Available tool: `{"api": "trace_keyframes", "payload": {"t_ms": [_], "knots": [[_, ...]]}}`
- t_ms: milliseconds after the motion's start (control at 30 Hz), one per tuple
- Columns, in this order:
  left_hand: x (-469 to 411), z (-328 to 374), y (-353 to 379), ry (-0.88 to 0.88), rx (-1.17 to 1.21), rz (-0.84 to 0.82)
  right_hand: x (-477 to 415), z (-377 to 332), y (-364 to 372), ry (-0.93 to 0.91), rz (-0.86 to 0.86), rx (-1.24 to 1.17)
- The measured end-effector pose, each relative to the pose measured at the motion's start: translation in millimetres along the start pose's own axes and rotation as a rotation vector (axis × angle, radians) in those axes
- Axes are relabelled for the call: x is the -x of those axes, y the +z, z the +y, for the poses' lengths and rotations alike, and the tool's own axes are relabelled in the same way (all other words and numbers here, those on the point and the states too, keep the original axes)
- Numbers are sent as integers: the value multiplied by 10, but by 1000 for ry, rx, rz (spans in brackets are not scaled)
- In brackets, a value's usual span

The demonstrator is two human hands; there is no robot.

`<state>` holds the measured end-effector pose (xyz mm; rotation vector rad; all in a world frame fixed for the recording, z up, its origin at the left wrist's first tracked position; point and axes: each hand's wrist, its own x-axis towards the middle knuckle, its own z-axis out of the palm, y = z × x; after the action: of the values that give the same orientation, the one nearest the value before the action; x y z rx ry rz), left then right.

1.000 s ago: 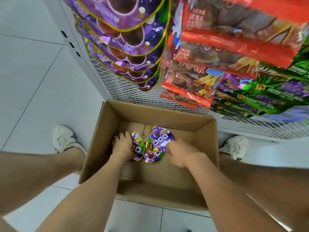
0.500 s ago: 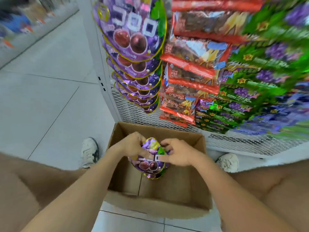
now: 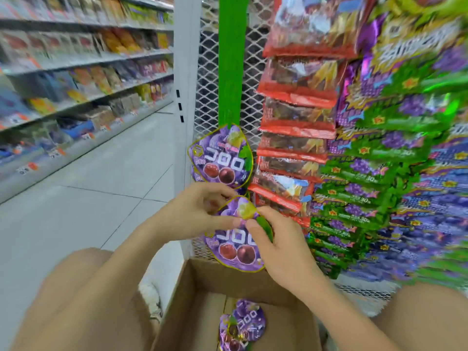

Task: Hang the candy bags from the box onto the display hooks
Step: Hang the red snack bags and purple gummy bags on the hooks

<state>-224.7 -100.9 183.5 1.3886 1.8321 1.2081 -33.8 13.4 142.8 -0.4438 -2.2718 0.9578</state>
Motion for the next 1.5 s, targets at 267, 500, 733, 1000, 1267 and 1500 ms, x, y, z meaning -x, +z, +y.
{"api": "trace_keyframes", "payload": {"t_ms": [267,500,733,1000,1267,1500], "knots": [[-374,433,-186,280,33,688,-578,-644,-260,-190,431,125],[-719,767,-349,292,248,625,-1208,-865,-330,-363,655,219],[-597,913,-304,267,429,489,-1289,-841,-288,-269,655,-21],[-540,1019,-283,247,506,512,-1150,-872,-332,-210,648,24],[-512,1010,-245,343,402,540,-1011,-833,-352,-215,587,118],[-488,529,-59,394,-493,902,-762,-450,-341,-300,544,437]]}}
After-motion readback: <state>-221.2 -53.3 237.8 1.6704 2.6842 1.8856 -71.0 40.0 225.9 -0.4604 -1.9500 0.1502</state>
